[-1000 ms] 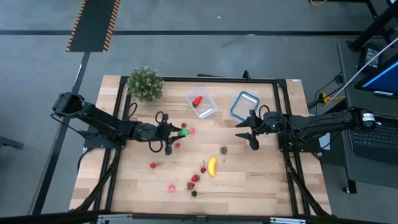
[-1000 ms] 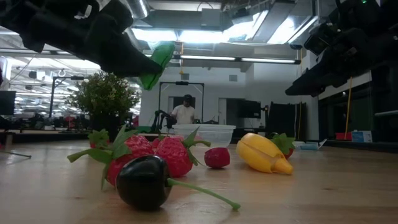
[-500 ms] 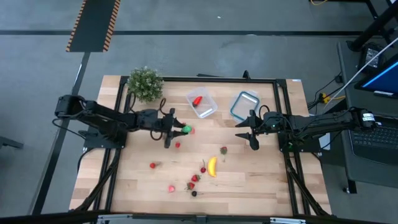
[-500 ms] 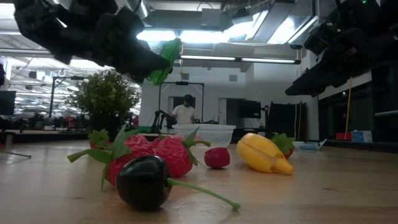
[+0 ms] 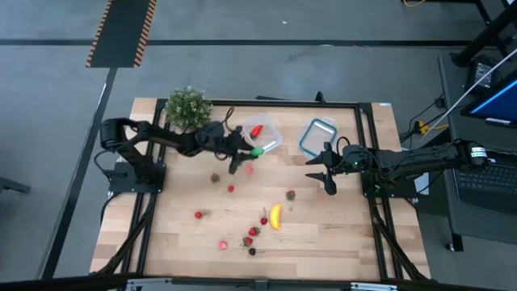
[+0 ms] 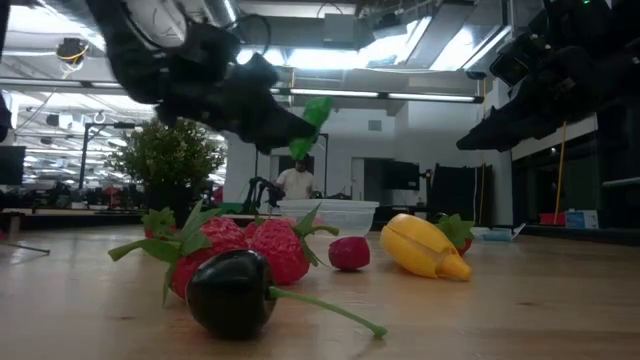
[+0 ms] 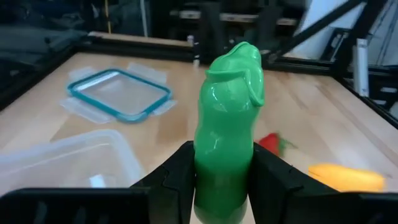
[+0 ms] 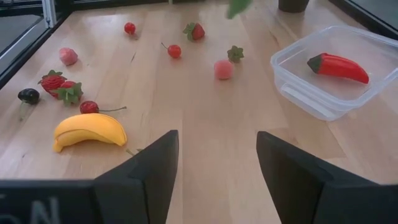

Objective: Pick and placing Produce into tupperware
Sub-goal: Put the green pea into the transparent container, then put the yellow banana into the transparent container

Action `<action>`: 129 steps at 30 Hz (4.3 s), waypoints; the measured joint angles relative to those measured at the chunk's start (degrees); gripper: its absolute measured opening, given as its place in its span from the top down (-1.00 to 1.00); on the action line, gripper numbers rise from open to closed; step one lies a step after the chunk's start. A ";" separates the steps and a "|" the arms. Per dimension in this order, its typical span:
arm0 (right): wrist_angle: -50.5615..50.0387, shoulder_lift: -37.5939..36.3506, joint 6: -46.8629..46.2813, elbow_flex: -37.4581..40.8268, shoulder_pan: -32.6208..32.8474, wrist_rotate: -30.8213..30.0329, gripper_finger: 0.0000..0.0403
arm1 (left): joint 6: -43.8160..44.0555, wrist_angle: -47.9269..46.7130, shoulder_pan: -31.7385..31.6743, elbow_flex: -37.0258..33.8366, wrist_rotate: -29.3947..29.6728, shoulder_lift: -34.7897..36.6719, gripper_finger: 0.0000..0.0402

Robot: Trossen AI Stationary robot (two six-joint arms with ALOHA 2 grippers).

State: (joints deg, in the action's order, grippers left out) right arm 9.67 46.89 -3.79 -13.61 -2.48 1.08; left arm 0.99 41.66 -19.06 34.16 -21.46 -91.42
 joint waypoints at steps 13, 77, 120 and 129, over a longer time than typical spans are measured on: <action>-0.04 0.00 1.25 0.00 0.00 0.00 -0.08 | -0.13 -28.58 -8.02 19.87 -1.33 -7.40 0.46; 1.44 -0.04 0.95 0.02 -0.04 0.00 -0.08 | 1.47 -74.24 -11.47 50.61 4.77 -25.54 0.28; 1.29 -0.04 1.03 0.02 -0.04 0.02 -0.08 | -4.63 -86.29 -10.73 61.61 1.52 -25.44 0.13; 1.22 -0.04 1.18 0.02 -0.02 0.04 -0.08 | -8.60 -93.33 -6.08 66.03 2.96 -23.90 0.21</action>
State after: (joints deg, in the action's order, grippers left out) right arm 10.89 46.85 -2.61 -13.58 -2.50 1.13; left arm -7.62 -51.67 -25.14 100.19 -18.50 -115.33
